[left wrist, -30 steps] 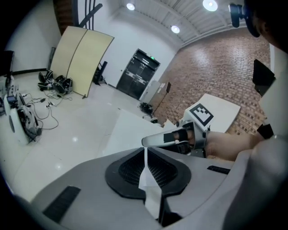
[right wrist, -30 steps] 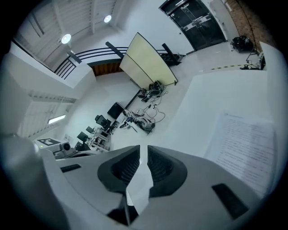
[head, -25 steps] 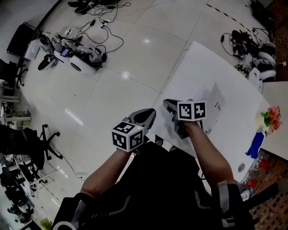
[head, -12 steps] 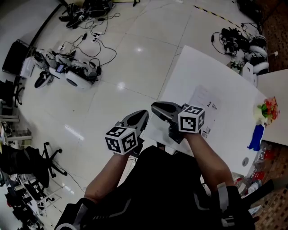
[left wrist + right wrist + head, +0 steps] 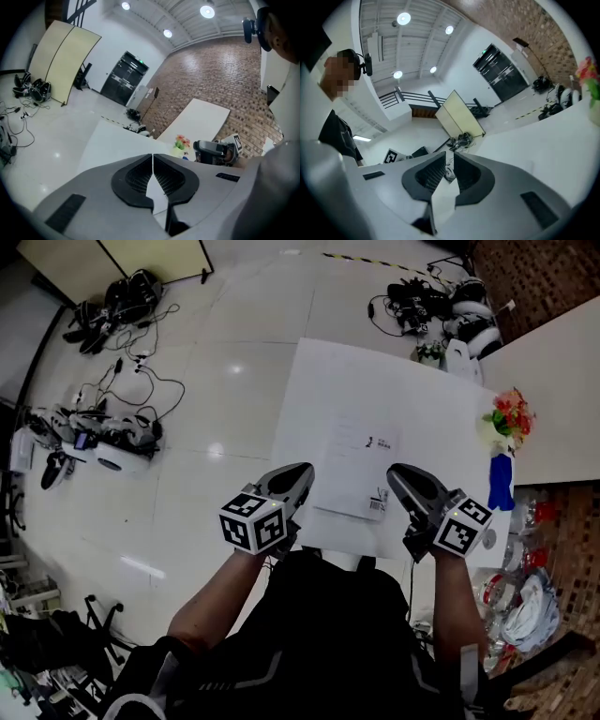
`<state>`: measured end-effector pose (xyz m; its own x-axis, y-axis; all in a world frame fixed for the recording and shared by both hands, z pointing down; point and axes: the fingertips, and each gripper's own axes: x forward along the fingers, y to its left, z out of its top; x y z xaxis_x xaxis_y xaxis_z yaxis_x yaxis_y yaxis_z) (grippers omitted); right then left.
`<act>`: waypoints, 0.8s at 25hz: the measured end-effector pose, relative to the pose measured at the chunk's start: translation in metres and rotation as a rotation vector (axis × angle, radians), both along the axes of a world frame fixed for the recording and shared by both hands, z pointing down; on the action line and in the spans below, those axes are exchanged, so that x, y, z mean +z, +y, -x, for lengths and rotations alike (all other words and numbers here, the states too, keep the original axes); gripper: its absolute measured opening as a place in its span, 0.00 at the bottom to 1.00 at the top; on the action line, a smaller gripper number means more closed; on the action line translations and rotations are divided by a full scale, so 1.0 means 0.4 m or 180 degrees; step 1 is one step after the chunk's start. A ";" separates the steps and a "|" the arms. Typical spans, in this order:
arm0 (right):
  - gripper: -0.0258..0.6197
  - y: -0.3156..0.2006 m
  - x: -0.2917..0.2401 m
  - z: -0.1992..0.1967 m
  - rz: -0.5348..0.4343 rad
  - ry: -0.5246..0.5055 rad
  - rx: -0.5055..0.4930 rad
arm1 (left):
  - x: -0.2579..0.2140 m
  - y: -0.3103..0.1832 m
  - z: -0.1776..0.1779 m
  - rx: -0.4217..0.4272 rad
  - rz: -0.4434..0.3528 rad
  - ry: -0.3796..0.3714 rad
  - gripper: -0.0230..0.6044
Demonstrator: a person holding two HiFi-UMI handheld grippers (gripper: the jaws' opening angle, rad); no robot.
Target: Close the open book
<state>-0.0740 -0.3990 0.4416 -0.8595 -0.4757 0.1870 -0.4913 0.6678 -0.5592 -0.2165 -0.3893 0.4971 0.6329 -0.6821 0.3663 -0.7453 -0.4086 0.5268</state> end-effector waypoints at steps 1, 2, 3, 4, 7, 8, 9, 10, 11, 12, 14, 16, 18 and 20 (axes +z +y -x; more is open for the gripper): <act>0.09 0.008 -0.004 -0.052 -0.0029 0.0001 0.0142 | -0.010 -0.002 -0.037 0.0096 -0.0050 0.0008 0.05; 0.09 0.019 -0.008 -0.100 -0.0060 0.0004 0.0264 | -0.021 0.000 -0.077 0.0201 -0.0098 0.0025 0.05; 0.09 0.032 -0.013 -0.147 -0.0086 0.0004 0.0364 | -0.034 0.005 -0.121 0.0309 -0.0142 0.0063 0.05; 0.09 0.047 -0.018 -0.194 -0.0107 -0.0001 0.0448 | -0.050 0.013 -0.170 0.0416 -0.0183 0.0127 0.05; 0.09 0.094 -0.046 -0.331 -0.0222 -0.0044 0.0620 | -0.102 0.046 -0.315 0.0629 -0.0338 0.0326 0.05; 0.09 0.110 -0.061 -0.372 -0.0289 -0.0059 0.0657 | -0.116 0.058 -0.357 0.0660 -0.0403 0.0333 0.05; 0.09 0.126 -0.078 -0.412 -0.0367 -0.0072 0.0691 | -0.129 0.071 -0.396 0.0686 -0.0463 0.0320 0.05; 0.09 0.141 -0.097 -0.449 -0.0449 -0.0086 0.0720 | -0.141 0.083 -0.434 0.0706 -0.0511 0.0308 0.04; 0.09 0.155 -0.117 -0.485 -0.0526 -0.0103 0.0745 | -0.151 0.096 -0.468 0.0714 -0.0541 0.0305 0.04; 0.09 0.168 -0.135 -0.518 -0.0589 -0.0116 0.0762 | -0.160 0.107 -0.498 0.0700 -0.0555 0.0309 0.04; 0.09 0.195 -0.161 -0.575 -0.0674 -0.0083 0.0767 | -0.178 0.133 -0.545 0.0614 -0.0572 0.0314 0.04; 0.09 0.221 -0.175 -0.623 -0.0749 0.0009 0.0769 | -0.200 0.162 -0.583 0.0547 -0.0622 0.0285 0.04; 0.09 0.241 -0.182 -0.657 -0.0785 0.0085 0.0757 | -0.226 0.189 -0.615 0.0524 -0.0692 0.0231 0.04; 0.09 0.263 -0.178 -0.672 -0.0762 0.0148 0.0737 | -0.253 0.223 -0.635 0.0511 -0.0764 0.0167 0.04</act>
<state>0.1949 -0.2940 0.3702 -0.7167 -0.6924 0.0827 -0.6665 0.6452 -0.3734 0.0374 -0.3000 0.3959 0.7536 -0.6348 0.1705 -0.6353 -0.6367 0.4370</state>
